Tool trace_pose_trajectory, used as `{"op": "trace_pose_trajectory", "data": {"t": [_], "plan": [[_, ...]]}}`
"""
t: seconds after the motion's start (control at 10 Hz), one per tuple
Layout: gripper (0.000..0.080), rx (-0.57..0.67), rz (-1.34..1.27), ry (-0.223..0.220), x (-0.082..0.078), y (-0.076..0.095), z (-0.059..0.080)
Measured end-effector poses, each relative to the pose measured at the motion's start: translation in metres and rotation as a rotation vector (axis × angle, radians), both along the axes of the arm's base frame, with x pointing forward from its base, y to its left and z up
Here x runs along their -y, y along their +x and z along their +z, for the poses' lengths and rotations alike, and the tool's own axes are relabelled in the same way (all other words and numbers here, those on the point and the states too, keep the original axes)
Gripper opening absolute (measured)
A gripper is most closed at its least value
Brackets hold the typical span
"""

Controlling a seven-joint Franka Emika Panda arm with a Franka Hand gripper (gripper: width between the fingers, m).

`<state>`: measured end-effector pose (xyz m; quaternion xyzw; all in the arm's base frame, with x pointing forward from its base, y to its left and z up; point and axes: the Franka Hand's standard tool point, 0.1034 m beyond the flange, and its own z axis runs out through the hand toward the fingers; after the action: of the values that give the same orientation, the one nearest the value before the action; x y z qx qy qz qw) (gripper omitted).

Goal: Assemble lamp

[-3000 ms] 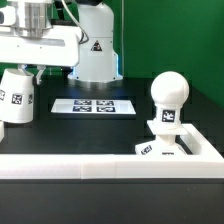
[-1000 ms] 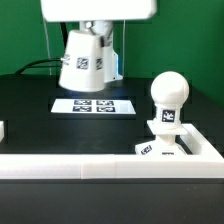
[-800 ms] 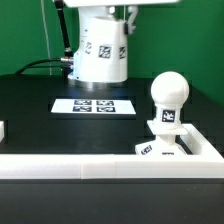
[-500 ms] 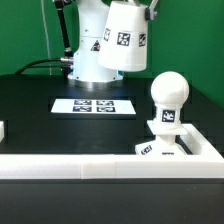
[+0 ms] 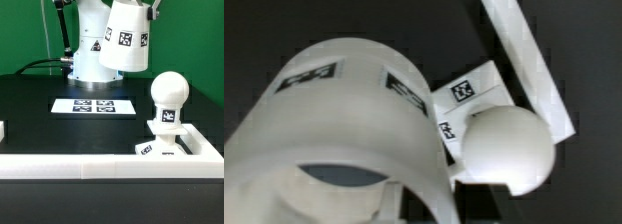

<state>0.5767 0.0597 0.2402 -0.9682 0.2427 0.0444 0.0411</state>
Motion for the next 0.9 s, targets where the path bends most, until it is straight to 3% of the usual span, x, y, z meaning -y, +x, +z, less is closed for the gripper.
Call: {"op": "trace_pose_trajectory", "data": {"t": [0.2, 0.4, 0.6, 0.9], "plan": [[0.0044, 0.039, 0.016, -0.002, -0.018, 0.02, 0.012], [0.0044, 0.081, 0.041, -0.005, -0.035, 0.038, 0.015], [0.0044, 0.082, 0.063, -0.012, -0.05, 0.049, 0.006], [0.0044, 0.09, 0.098, -0.022, -0.057, 0.054, -0.018]]}}
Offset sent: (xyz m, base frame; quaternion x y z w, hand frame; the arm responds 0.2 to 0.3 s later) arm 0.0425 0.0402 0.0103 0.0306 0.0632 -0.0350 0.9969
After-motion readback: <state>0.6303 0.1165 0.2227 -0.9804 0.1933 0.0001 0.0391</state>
